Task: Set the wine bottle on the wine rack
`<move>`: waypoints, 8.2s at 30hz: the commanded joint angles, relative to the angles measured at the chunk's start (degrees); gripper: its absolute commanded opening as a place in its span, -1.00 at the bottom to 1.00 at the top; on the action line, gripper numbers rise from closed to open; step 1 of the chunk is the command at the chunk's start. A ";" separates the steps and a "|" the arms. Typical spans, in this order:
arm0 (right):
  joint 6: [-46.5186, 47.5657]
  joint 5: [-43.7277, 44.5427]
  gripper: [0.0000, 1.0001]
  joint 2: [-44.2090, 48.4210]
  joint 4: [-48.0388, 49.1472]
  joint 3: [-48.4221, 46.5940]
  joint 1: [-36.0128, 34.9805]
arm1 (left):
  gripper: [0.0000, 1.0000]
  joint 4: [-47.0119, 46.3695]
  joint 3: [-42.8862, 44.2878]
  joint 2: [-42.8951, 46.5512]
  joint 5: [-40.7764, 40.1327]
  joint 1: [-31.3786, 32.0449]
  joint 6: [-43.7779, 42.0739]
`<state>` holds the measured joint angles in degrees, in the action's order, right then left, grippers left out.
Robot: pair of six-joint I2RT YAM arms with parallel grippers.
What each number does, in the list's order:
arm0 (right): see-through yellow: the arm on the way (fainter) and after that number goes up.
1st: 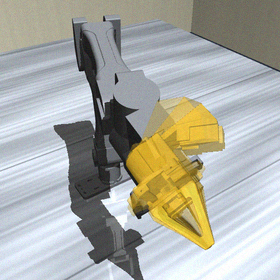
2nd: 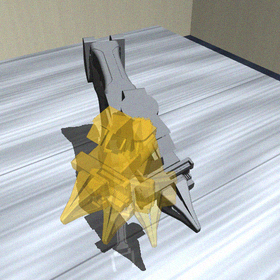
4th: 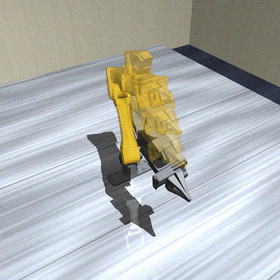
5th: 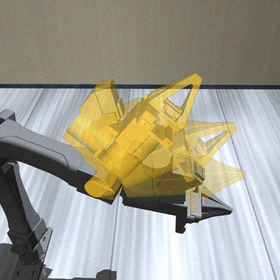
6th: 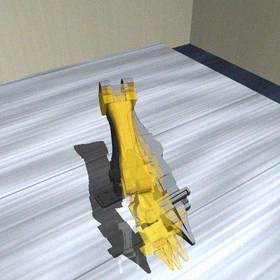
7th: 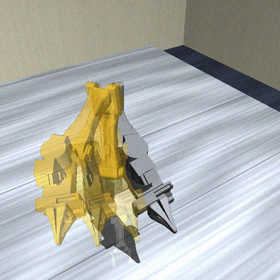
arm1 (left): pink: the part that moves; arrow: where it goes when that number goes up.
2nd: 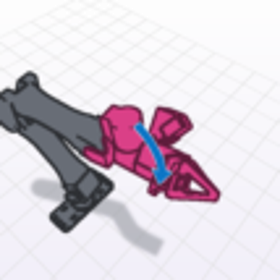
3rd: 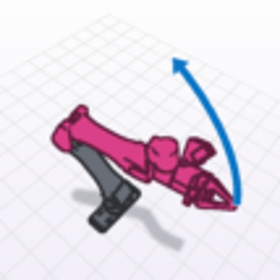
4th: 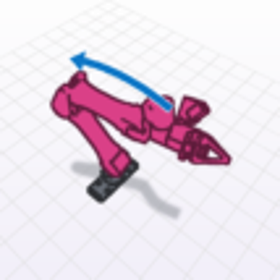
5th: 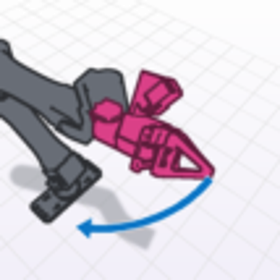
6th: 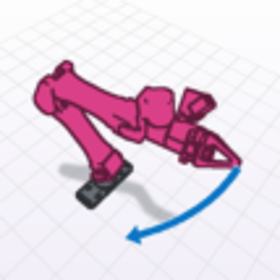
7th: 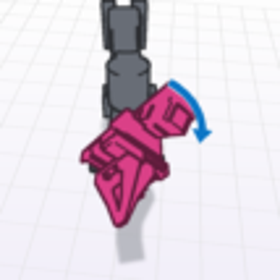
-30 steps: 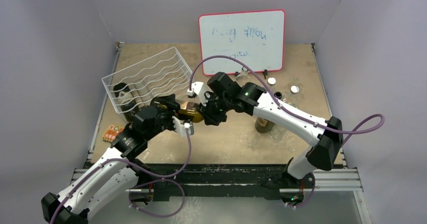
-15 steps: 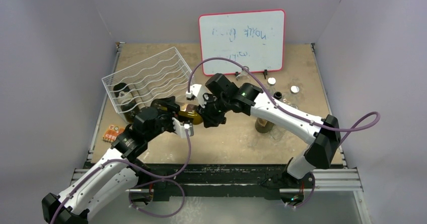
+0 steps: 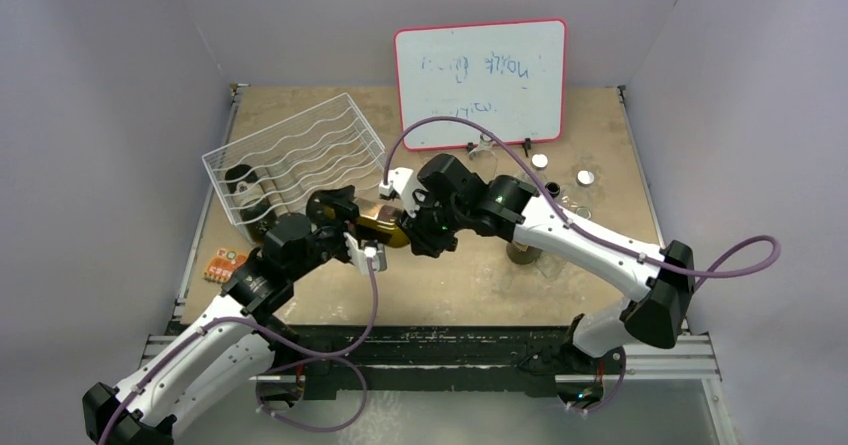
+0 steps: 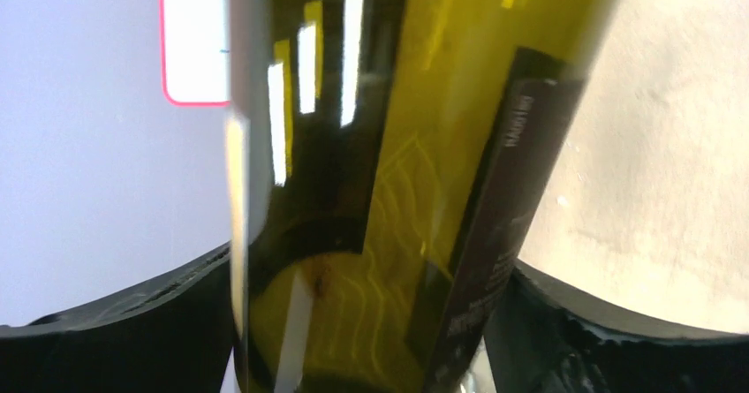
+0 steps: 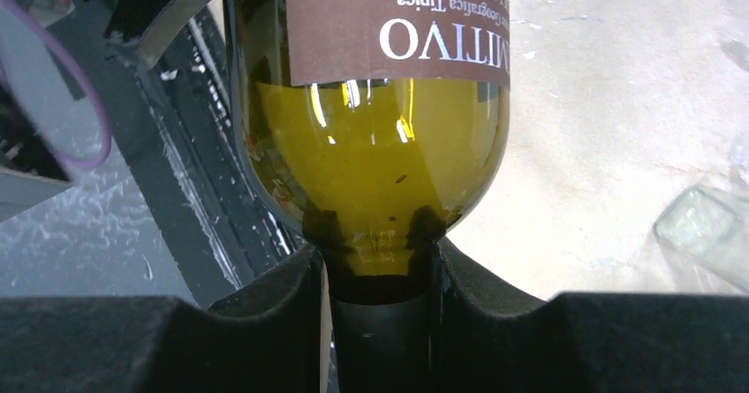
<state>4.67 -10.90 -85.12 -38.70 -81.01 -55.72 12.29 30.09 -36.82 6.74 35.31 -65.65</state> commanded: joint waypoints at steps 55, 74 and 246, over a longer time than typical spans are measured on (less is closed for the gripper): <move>-23.47 7.86 -1.00 -6.69 42.72 17.71 -0.56 | 0.99 -16.22 19.16 -13.15 -44.13 -0.77 67.98; -26.80 12.11 -1.00 -21.16 51.91 4.05 -0.60 | 0.96 -16.25 18.58 -12.40 -41.78 -1.77 67.70; -10.94 -34.23 -1.00 16.39 31.18 3.32 20.48 | -1.00 -28.89 7.65 -20.26 30.71 0.20 64.82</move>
<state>-4.29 -41.41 -70.17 -11.66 -75.96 -35.03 -15.77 35.14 -58.37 38.13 35.53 1.80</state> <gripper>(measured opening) 0.361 0.582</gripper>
